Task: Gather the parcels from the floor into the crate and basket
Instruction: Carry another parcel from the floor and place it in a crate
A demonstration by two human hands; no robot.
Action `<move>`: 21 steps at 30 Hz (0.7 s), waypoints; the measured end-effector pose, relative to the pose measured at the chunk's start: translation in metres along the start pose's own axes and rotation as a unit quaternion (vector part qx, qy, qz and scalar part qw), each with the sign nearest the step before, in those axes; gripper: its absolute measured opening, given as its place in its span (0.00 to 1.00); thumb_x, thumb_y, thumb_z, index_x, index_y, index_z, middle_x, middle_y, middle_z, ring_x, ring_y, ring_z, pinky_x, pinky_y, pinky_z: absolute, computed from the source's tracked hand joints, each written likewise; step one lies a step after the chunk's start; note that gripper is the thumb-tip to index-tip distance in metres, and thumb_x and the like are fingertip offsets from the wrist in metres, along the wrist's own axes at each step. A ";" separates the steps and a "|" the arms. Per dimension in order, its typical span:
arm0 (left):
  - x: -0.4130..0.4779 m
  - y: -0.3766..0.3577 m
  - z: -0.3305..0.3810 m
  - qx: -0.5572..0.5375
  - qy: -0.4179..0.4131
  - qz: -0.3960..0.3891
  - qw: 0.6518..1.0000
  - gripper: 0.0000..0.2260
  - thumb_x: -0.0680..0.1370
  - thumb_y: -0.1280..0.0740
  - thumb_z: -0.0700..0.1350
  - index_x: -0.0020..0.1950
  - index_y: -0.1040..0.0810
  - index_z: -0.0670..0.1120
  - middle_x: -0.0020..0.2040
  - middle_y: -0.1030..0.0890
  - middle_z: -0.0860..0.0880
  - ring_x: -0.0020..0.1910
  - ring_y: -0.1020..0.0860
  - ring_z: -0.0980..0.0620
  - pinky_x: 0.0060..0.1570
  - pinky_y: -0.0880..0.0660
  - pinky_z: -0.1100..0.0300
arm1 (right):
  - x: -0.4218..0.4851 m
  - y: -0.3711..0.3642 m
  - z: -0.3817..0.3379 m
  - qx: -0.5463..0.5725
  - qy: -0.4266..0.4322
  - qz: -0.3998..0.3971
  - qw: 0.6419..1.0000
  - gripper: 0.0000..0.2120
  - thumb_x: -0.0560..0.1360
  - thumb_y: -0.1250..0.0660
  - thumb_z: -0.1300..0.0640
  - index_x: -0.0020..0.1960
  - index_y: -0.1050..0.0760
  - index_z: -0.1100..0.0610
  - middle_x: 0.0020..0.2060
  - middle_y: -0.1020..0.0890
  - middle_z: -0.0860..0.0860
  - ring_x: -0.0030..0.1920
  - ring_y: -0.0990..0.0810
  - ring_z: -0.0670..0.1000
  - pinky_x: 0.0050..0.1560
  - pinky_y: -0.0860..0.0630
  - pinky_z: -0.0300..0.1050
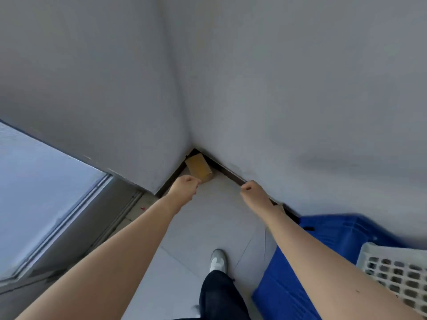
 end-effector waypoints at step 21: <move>0.495 -0.071 -0.189 -0.165 0.107 0.032 0.980 0.23 0.82 0.46 0.58 0.75 0.37 0.52 0.72 0.32 0.52 0.62 0.27 0.50 0.62 0.28 0.52 | 0.434 -0.250 0.083 0.164 -0.008 0.016 0.986 0.26 0.84 0.53 0.44 0.80 0.47 0.51 0.78 0.42 0.47 0.78 0.44 0.48 0.70 0.47 0.39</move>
Point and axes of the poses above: each hand's wrist, its own x-axis towards the middle knuckle, its own y-axis out of the back of the hand, z = x × y, the point moved 6 cm from there along x, towards the middle knuckle
